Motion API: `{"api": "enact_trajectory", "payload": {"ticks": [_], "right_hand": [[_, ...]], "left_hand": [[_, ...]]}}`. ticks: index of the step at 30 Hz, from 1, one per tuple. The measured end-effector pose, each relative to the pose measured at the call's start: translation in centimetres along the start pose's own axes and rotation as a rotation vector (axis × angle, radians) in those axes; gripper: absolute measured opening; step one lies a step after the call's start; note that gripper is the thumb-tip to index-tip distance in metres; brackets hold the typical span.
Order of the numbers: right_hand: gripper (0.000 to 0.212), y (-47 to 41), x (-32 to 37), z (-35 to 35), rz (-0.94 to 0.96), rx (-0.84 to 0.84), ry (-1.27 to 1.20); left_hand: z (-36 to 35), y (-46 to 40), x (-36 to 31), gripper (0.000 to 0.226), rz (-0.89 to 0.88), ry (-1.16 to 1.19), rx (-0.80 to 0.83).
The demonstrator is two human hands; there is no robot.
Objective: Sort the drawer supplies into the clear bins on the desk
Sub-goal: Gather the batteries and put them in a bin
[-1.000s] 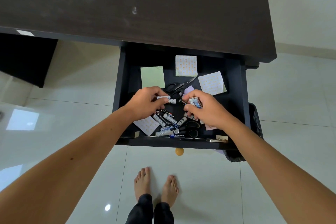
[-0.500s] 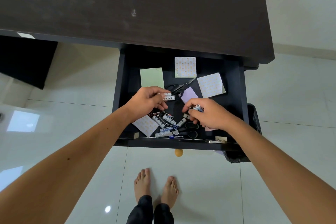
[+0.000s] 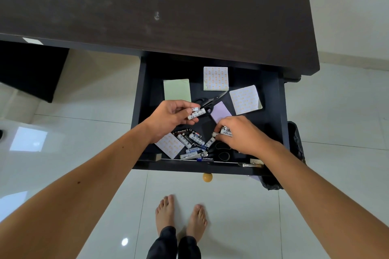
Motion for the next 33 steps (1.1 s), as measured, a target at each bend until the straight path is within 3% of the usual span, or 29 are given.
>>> {"api": "enact_trajectory", "payload": {"ticks": [5, 9, 19, 24, 28, 33], "right_hand": [[0.010, 0.5, 0.6, 1.0, -0.026, -0.053, -0.222], [0.019, 0.5, 1.7, 1.5, 0.011, -0.072, -0.397], [0.020, 0.4, 2.3, 1.4, 0.024, -0.116, -0.410], [0.021, 0.6, 1.7, 1.0, -0.038, -0.023, -0.544], [0.008, 0.8, 1.3, 0.7, -0.061, 0.029, -0.513], [0.017, 0.7, 0.7, 0.3, -0.059, 0.032, -0.404]], "left_hand": [[-0.3, 0.2, 0.3, 0.027, 0.012, -0.015, 0.039], [-0.5, 0.2, 0.5, 0.028, 0.021, -0.023, 0.064], [-1.3, 0.8, 1.0, 0.031, 0.071, -0.039, 0.110], [-1.0, 0.7, 1.3, 0.029, 0.078, -0.077, 0.075], [-0.8, 0.6, 1.4, 0.028, 0.090, -0.108, 0.045], [-0.6, 0.7, 1.6, 0.023, 0.107, -0.128, 0.027]]}}
Point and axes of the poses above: each hand's wrist, its own y-axis away from the middle knuckle, its own z-axis out of the back of the hand, x = y × z, the point moved 7 cm from there along -y, towards the middle knuckle, and after that the axes turned 4 degrees about -y, right-handed, at the moved point
